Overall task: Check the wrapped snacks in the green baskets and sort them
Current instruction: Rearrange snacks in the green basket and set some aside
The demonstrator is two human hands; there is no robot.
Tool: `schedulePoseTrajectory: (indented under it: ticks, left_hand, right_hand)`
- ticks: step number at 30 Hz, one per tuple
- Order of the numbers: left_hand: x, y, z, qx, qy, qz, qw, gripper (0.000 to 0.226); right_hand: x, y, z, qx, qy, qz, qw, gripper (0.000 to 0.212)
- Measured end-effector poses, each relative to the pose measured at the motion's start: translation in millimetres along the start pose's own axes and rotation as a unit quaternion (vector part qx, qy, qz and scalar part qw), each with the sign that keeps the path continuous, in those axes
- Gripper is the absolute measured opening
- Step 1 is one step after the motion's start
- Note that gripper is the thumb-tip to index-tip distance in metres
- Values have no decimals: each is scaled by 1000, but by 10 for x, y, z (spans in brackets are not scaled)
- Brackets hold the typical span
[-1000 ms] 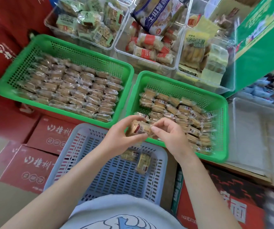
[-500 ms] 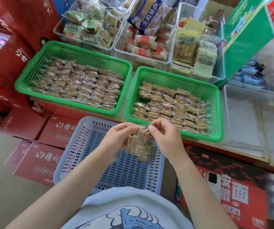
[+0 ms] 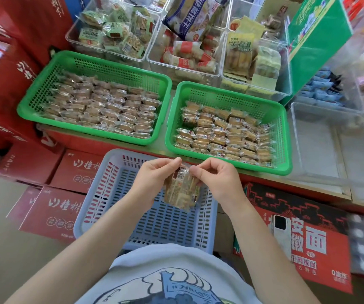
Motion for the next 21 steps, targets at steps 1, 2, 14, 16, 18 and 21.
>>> schedulePoseTrajectory:
  ticks: [1, 2, 14, 16, 18, 21]
  left_hand:
    - [2, -10, 7, 5, 0, 8, 1000, 35]
    - [12, -14, 15, 9, 2, 22, 1000, 34]
    - [194, 164, -67, -69, 170, 333, 925, 61]
    - [199, 168, -28, -85, 155, 341, 923, 53]
    - [149, 172, 18, -112, 125, 353, 921, 49]
    - [171, 134, 75, -96, 115, 349, 925, 43]
  right_hand:
    - [-4, 2, -7, 0, 5, 14, 1000, 17]
    - [-7, -1, -14, 3, 9, 24, 1000, 17]
    - [274, -107, 72, 115, 112, 86, 983, 8]
    - [307, -132, 100, 116, 123, 87, 982, 9]
    - [330, -157, 120, 116, 133, 91, 980, 11]
    - [361, -160, 138, 104, 154, 91, 978, 15]
Point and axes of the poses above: each hand's wrist, its own z-axis towards the middle knuckle, its own y-axis out of the palm, x = y × z, the point moved 9 cm from there along z, towards the middle knuckle, and after that the axes turned 11 degrees about -z, right-handed, at the moved point
